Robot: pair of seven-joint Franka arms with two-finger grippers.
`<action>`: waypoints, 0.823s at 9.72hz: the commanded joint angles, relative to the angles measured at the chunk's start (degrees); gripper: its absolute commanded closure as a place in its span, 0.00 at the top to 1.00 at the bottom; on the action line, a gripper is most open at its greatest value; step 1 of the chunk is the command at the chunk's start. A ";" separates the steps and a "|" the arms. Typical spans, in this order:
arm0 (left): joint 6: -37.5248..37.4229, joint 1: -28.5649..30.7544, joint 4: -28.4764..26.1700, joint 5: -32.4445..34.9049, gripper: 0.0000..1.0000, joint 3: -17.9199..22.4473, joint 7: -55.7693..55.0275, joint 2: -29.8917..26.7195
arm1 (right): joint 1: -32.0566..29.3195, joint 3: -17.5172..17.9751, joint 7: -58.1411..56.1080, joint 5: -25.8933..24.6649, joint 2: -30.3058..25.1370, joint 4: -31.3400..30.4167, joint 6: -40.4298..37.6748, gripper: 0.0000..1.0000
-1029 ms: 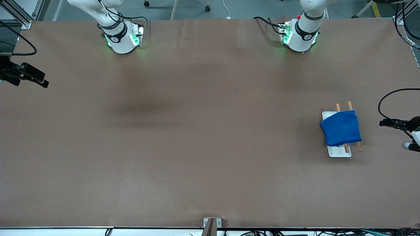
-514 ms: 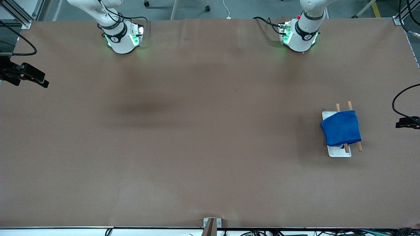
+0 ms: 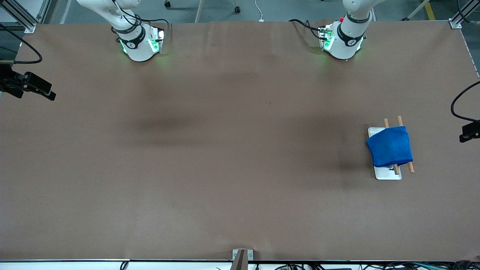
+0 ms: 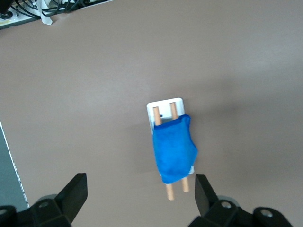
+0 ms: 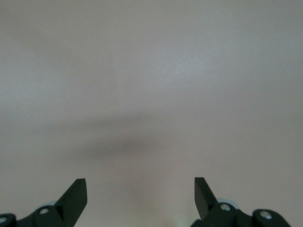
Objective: Right arm passes towel to left arm to hang
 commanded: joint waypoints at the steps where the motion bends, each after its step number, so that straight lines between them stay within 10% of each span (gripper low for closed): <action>1: -2.61 0.47 -2.17 -1.62 1.00 -2.79 -5.56 -1.50 | -0.04 0.33 0.80 -1.06 -1.32 -1.57 0.47 1.00; 5: -4.81 -0.66 -3.22 -8.14 1.00 -3.42 -9.98 -5.80 | -0.04 0.33 0.79 -1.06 -1.31 -1.57 0.47 1.00; 8: -4.64 -13.55 -10.93 -10.32 1.00 6.56 -14.19 -14.39 | -0.13 0.33 0.79 -1.06 -1.31 -1.57 0.47 1.00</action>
